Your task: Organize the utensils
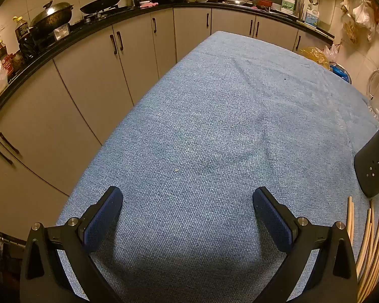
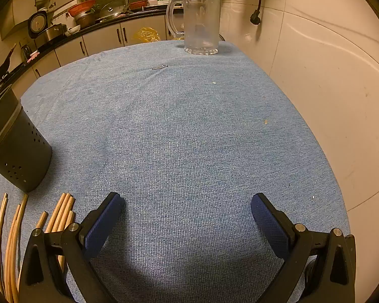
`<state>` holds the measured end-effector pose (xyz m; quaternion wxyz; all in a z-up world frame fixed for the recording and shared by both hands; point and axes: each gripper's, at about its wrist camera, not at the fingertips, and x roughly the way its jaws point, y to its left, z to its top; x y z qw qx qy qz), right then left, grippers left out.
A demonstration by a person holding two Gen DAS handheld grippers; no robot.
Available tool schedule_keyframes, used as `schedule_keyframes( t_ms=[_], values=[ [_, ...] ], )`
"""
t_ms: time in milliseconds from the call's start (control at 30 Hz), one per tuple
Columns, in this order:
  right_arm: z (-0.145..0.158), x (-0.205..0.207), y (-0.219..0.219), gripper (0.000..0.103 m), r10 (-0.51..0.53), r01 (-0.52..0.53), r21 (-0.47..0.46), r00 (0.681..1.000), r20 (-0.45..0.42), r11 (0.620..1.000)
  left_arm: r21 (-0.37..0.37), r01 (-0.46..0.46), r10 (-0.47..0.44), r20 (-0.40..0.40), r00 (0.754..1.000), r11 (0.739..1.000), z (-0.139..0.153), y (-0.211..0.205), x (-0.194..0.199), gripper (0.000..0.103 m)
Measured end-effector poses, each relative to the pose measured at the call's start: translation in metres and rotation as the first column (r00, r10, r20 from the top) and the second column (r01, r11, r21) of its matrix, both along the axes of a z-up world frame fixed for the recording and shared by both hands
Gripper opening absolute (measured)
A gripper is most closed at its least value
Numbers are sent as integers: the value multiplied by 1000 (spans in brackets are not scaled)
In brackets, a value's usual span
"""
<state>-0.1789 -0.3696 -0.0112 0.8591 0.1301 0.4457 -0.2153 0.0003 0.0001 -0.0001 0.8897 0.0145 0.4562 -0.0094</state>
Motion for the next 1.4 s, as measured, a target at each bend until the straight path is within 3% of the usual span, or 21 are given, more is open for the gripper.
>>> schedule_keyframes(
  t_ms=[867,1000,1200,1400],
  values=[
    [0,0,0,103,0,0,2,1000,6,1000,4,-7,7,4,1000,1000,0,-1,0,103],
    [0,0,1,103,0,0,3,1000,4,1000,38,-38,39,-2,999,999,4,-2,-10,103],
    [12,0,11,99,125,-117,71,985,-122,991,56,-61,55,89,994,997,58,-13,-70,103],
    [80,-80,49,98,233,-234,94,972,22,968,27,75,-79,165,983,997,118,-32,-148,103]
  ],
)
